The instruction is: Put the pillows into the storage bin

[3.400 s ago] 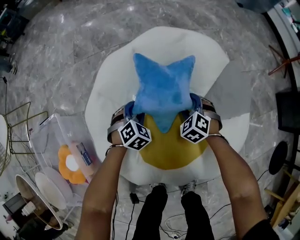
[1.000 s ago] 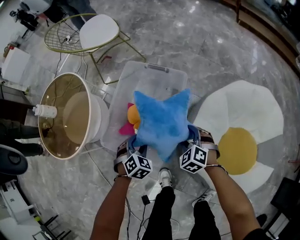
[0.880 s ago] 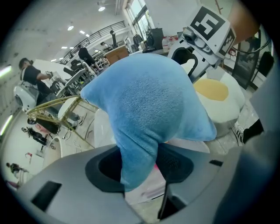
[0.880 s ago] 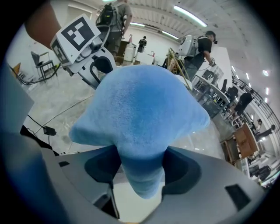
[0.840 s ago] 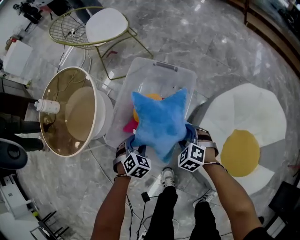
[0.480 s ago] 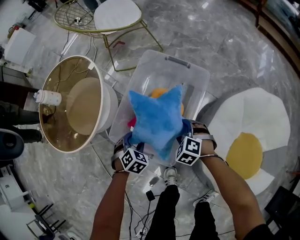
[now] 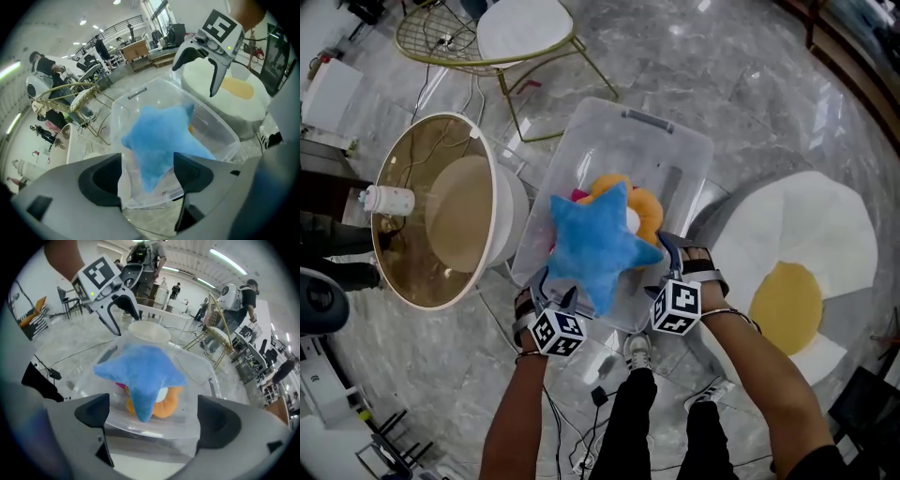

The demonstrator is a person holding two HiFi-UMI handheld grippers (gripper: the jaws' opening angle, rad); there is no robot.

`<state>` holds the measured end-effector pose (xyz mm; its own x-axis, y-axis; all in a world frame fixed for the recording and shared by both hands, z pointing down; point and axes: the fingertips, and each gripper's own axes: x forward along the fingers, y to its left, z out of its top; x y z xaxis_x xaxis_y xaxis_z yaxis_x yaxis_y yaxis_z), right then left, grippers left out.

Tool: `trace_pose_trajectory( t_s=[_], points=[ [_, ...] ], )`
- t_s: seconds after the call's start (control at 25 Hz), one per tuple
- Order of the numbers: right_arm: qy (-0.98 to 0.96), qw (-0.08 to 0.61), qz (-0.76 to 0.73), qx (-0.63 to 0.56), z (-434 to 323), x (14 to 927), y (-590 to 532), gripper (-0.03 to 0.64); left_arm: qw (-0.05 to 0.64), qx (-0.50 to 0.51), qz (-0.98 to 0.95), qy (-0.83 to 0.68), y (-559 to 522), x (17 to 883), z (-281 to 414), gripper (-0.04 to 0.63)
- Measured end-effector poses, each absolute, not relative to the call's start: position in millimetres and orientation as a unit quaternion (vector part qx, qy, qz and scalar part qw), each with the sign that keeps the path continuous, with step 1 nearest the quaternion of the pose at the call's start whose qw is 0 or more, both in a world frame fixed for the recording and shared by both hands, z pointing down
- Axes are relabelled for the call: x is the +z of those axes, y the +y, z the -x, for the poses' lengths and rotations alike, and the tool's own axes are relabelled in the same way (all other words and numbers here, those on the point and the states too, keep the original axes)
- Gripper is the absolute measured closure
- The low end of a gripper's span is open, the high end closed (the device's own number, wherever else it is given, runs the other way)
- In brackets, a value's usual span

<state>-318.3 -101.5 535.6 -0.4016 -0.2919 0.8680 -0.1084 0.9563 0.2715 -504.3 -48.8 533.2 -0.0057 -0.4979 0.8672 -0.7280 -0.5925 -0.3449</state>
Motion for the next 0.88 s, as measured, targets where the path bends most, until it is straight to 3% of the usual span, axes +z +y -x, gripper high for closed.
trace_pose_trajectory(
  t_s=[0.48,0.68,0.72,0.8,0.88],
  points=[
    [-0.882,0.428,-0.187,-0.061,295,432,-62,0.04,0.072,0.496,-0.707,-0.499,-45,452,446,0.265],
    [-0.891,0.359,-0.279,-0.014,260,359,-65,0.132,0.088,0.416,-0.726,-0.541,-45,392,397,0.269],
    [-0.887,0.347,-0.304,-0.003,249,344,-67,0.161,0.079,0.401,-0.732,-0.545,-45,376,383,0.29],
    [-0.877,0.325,-0.354,0.02,223,314,-69,0.193,0.058,0.375,-0.742,-0.553,-43,341,354,0.393],
    [-0.865,0.299,-0.4,0.038,195,280,-66,0.272,0.061,0.346,-0.752,-0.557,-40,310,325,0.435]
  ],
)
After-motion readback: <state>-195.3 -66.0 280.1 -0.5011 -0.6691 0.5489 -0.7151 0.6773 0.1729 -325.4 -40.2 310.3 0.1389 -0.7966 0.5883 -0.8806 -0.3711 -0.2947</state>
